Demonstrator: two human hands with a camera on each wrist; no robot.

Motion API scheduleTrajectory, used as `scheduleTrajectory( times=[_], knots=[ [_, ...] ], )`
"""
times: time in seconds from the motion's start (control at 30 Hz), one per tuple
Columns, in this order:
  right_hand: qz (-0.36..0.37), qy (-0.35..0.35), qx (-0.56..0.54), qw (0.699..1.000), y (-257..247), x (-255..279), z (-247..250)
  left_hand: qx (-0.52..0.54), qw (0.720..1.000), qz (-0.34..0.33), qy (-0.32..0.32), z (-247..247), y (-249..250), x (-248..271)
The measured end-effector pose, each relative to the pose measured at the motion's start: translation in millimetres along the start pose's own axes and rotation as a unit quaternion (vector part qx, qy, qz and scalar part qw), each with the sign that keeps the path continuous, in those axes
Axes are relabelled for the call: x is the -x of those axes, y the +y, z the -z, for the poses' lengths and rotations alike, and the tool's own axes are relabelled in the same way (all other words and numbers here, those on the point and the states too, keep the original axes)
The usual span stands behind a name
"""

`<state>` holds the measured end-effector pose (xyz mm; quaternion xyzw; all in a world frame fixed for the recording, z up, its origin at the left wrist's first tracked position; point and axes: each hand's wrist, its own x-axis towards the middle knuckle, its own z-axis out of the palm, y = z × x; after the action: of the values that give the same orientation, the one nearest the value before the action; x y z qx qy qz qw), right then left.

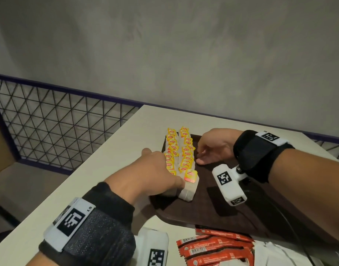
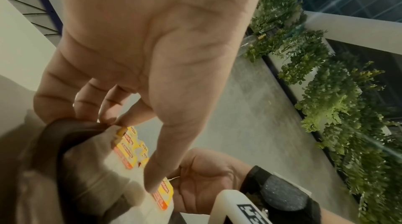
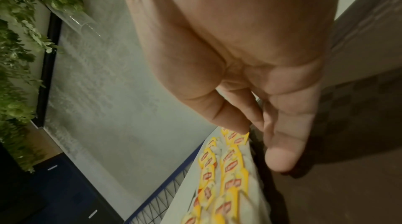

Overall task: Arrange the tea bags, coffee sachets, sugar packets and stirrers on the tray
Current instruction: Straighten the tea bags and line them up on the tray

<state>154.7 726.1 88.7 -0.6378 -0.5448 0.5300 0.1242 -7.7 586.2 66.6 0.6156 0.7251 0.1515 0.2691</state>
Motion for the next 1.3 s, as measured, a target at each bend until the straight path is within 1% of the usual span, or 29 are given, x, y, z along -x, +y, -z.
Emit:
scheduleTrajectory(
  times=[0.1, 0.2, 0.47, 0.6, 0.93, 1.03, 1.1, 1.17, 1.3],
  knots=[
    [0.002, -0.033, -0.003, 0.999, -1.2, 3.3, -8.5, 0.022, 1.000, -0.003, -0.002, -1.0, -4.0, -4.8],
    [-0.002, -0.033, -0.009, 0.999, -4.8, 6.3, -16.8, 0.023, 1.000, -0.006, 0.001, -2.6, -5.4, -6.4],
    [-0.003, 0.048, 0.048, 0.998, -10.0, 6.9, -12.8, 0.046, 0.999, -0.013, 0.001, -4.0, -10.8, -9.3],
    [0.009, 0.067, 0.032, 0.997, -14.1, -0.2, -12.8, 0.058, 0.998, -0.023, -0.003, -4.8, -11.2, -8.7],
    [0.026, 0.057, -0.036, 0.997, -20.1, -16.1, -13.4, 0.082, 0.996, -0.035, -0.021, -1.9, -16.0, -13.0],
    [0.028, 0.062, -0.065, 0.996, -19.2, -20.8, -13.6, 0.088, 0.995, -0.039, -0.019, -1.5, -16.8, -13.9],
    [0.025, 0.053, -0.079, 0.995, -17.8, -23.4, -13.3, 0.085, 0.995, -0.040, -0.016, -1.4, -16.9, -14.6],
    [0.022, 0.043, -0.078, 0.996, -17.1, -24.5, -12.9, 0.082, 0.996, -0.039, -0.019, -1.7, -17.0, -15.3],
    [0.015, 0.046, -0.067, 0.997, -17.6, -22.1, -12.6, 0.085, 0.996, -0.038, -0.016, -2.7, -16.7, -15.5]
  ],
)
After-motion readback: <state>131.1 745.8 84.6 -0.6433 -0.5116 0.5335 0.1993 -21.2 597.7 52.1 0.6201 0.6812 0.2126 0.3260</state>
